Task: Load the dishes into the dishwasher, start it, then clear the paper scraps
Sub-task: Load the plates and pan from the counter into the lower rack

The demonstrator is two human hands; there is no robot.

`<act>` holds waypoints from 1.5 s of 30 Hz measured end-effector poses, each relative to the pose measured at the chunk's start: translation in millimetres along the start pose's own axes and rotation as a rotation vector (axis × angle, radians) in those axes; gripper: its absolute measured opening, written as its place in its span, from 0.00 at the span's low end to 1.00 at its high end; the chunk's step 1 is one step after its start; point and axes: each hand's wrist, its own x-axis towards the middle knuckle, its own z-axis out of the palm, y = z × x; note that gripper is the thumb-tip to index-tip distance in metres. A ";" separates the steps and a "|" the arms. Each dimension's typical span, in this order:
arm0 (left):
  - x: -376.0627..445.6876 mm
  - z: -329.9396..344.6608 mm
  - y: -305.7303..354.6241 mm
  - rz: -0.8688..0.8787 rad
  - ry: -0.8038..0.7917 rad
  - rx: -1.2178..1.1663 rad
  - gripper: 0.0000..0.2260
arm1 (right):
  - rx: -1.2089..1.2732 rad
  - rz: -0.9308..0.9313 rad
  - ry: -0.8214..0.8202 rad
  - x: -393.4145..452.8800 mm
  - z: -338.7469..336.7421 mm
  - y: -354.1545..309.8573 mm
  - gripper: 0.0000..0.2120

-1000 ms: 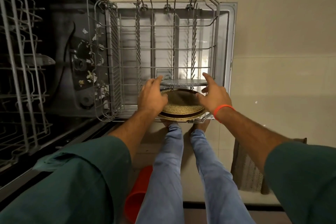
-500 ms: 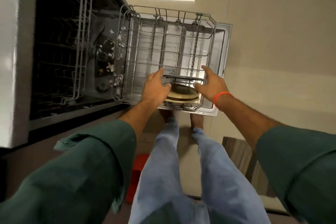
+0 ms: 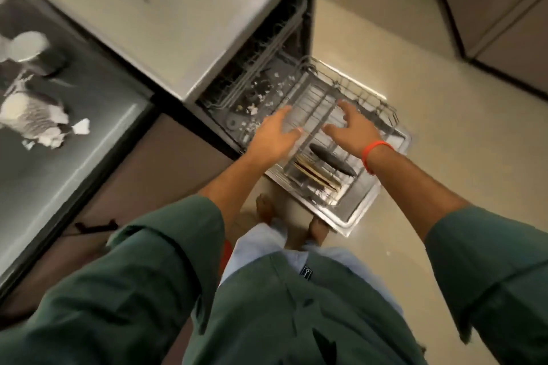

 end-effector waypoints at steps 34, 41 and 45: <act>-457.2 -276.5 -308.0 -0.474 1.381 -0.761 0.24 | -0.344 -0.980 -0.949 -272.8 435.2 -391.3 0.22; -485.5 -303.3 -342.9 -0.652 1.544 -0.848 0.24 | -0.434 -1.062 -1.125 -283.0 505.9 -439.3 0.23; -486.2 -326.6 -356.7 -0.683 1.630 -0.903 0.22 | -0.514 -1.085 -1.182 -278.5 537.3 -471.6 0.23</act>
